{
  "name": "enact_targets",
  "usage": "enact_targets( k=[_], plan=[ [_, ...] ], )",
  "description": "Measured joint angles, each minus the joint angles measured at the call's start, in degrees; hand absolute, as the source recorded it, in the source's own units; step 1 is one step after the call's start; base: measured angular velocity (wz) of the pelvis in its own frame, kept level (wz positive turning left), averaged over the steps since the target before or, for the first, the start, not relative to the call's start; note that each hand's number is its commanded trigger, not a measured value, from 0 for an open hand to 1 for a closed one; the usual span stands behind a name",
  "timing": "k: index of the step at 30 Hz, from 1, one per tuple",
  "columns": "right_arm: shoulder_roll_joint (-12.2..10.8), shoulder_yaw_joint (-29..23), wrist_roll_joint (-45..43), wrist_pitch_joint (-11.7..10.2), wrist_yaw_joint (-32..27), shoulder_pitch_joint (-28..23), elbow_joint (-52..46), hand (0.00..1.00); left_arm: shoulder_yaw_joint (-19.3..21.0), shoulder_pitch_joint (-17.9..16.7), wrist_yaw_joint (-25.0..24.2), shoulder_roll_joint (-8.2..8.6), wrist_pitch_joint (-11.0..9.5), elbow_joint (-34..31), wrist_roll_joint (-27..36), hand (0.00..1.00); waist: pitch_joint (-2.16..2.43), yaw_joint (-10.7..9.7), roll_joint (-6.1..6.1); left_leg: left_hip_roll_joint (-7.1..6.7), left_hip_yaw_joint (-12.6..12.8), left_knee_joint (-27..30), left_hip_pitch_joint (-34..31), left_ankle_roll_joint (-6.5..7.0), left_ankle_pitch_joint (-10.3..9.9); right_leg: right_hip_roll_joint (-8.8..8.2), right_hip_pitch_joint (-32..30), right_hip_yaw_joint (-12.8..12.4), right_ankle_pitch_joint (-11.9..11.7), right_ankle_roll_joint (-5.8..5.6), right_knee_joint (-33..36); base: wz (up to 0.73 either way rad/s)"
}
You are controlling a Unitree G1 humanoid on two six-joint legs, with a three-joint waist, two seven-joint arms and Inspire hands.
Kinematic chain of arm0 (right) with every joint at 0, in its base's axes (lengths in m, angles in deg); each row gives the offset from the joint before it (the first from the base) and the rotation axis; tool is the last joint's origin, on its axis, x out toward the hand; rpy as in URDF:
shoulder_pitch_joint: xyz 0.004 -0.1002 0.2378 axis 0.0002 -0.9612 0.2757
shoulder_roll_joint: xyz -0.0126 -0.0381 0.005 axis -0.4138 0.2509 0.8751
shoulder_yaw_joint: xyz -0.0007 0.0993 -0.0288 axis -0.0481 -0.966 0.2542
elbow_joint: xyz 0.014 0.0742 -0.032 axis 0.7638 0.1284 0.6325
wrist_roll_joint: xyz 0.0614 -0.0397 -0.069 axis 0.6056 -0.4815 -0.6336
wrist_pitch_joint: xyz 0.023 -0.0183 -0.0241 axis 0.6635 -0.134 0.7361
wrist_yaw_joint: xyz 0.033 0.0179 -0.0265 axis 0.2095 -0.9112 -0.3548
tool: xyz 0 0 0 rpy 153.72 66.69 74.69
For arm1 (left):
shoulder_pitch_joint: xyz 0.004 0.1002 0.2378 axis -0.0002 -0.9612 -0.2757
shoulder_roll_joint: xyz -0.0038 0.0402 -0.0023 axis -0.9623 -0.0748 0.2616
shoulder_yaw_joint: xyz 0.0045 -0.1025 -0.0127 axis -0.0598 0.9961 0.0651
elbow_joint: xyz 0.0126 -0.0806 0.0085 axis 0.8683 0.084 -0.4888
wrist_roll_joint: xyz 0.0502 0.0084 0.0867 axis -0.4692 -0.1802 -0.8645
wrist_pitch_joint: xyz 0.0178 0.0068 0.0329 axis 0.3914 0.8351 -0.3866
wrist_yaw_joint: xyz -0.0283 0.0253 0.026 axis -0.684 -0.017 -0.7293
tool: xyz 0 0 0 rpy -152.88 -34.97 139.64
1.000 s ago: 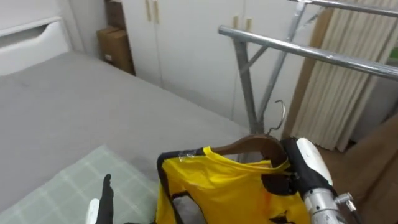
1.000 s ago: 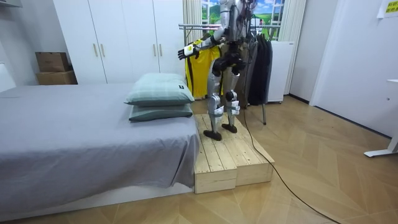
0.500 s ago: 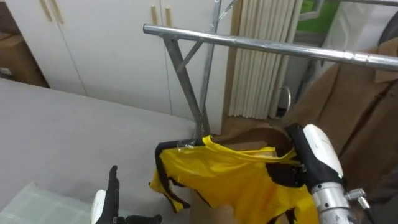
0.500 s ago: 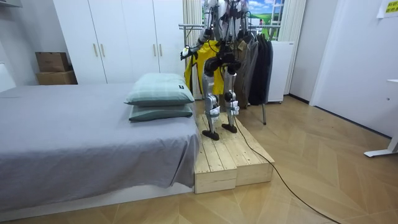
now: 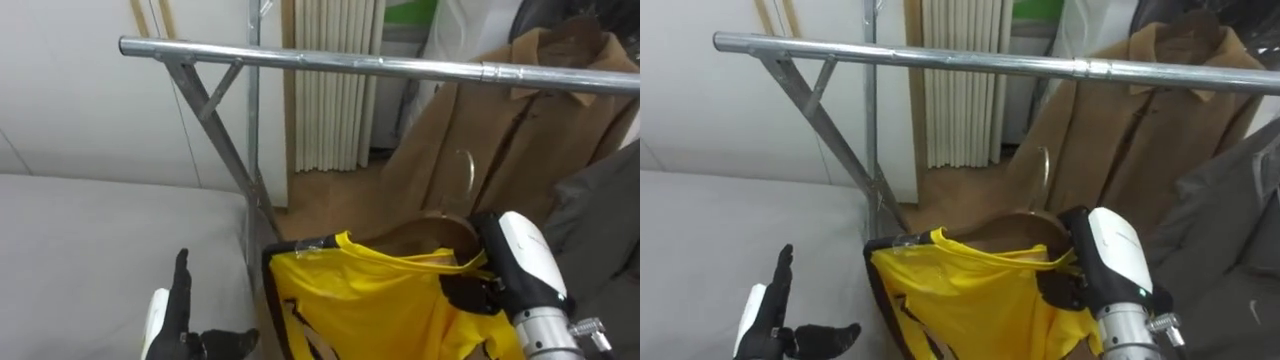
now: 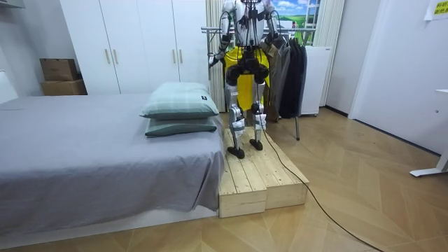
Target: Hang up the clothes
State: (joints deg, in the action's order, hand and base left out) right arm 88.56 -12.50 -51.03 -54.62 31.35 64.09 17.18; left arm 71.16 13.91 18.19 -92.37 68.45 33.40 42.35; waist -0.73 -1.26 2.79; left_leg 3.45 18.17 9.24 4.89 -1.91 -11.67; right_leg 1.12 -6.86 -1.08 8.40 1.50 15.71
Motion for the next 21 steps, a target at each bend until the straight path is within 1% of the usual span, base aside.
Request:
enact_targets(
  k=[5, 6, 8, 9, 12, 13, 16, 18, 19, 21],
  plan=[
    [-0.49, 0.09, -1.28, 0.02, 0.04, -0.75, -1.56, 1.00, -0.07, -0.84, -1.53, -0.05, 0.16, -0.03, -1.15, 0.00, 0.23, 0.18, 0.46, 0.14, -0.86, -0.08, 0.68, 0.00, 0.00, 0.02, 0.99, 1.21, -0.05, 0.08, -0.53, 0.02],
    [-0.50, 0.14, -1.33, 0.04, 0.06, -1.05, -1.56, 1.00, -0.02, -1.06, -2.14, -0.12, 0.20, -0.01, -1.23, 0.00, 0.34, 0.49, 0.63, 0.15, -0.92, -0.08, 0.74, 0.00, 0.00, 0.04, 1.23, 1.26, -0.05, 0.08, -1.01, 0.00],
    [-0.49, 0.21, -1.36, 0.04, 0.16, -1.44, -1.57, 1.00, -0.04, -1.60, -2.69, -0.27, 0.30, 0.14, -1.39, 0.00, 0.33, 1.20, 0.75, 0.15, -0.93, -0.10, 0.76, 0.00, 0.00, 0.11, 1.33, 1.18, -0.13, 0.21, -1.25, -0.06],
    [-0.46, 0.17, -1.52, 0.05, 0.16, -1.80, -1.61, 1.00, -0.03, -2.31, -2.72, -0.28, 0.29, 0.57, -1.58, 0.00, 0.35, 1.55, 0.76, 0.14, -0.91, -0.10, 0.86, 0.00, 0.00, 0.14, 1.35, 1.11, -0.14, 0.23, -1.26, -0.07],
    [-0.34, 0.11, -1.69, 0.08, 0.17, -1.83, -1.66, 1.00, -0.03, -4.07, -2.82, -0.60, 0.68, 3.69, -2.24, 0.00, 0.37, 1.52, 0.70, 0.17, -0.90, -0.09, 1.22, 0.00, 0.00, 0.20, 1.97, 1.20, -0.18, 0.29, -1.88, -0.04],
    [-0.32, 0.07, -1.68, 0.08, 0.17, -1.83, -1.99, 1.00, -0.04, -5.19, -2.89, -0.60, 1.00, 3.95, -2.24, 0.00, 0.37, 1.61, 0.67, 0.21, -0.90, -0.09, 1.38, 0.00, 0.00, 0.25, 2.12, 1.23, -0.22, 0.34, -2.07, -0.06],
    [-0.30, -0.06, -1.71, 0.07, 0.16, -1.82, -2.95, 1.00, -0.01, -6.76, -3.64, -0.60, 1.36, 4.23, -2.22, 0.00, 0.38, 1.45, 0.55, 0.33, -0.92, -0.09, 1.37, 0.00, 0.00, 0.27, 2.21, 1.55, -0.24, 0.37, -2.09, 0.01],
    [-0.30, -0.12, -2.08, 0.06, 0.15, -1.77, -3.19, 1.00, -0.01, -6.77, -3.95, -0.48, 1.35, 5.11, -2.23, 0.00, 0.40, 1.41, 0.40, 0.39, -0.93, -0.09, 1.36, 0.00, 0.00, 0.23, 2.30, 2.10, -0.24, 0.38, -2.11, 0.06],
    [-0.30, -0.13, -2.40, 0.05, 0.15, -1.71, -3.21, 1.00, -0.02, -6.69, -4.07, -0.42, 1.32, 6.08, -2.23, 0.00, 0.43, 1.38, 0.30, 0.42, -0.93, -0.10, 1.36, 0.00, 0.00, 0.18, 2.30, 2.73, -0.26, 0.41, -2.11, 0.04],
    [-0.31, -0.12, -2.54, 0.05, 0.15, -1.71, -3.26, 1.00, -0.04, -6.47, -4.25, -0.43, 1.28, 8.38, -2.20, 0.00, 0.43, 1.40, 0.20, 0.44, -0.93, -0.13, 1.35, 0.00, 0.00, 0.17, 2.30, 3.05, -0.32, 0.50, -2.11, 0.02]
  ],
)
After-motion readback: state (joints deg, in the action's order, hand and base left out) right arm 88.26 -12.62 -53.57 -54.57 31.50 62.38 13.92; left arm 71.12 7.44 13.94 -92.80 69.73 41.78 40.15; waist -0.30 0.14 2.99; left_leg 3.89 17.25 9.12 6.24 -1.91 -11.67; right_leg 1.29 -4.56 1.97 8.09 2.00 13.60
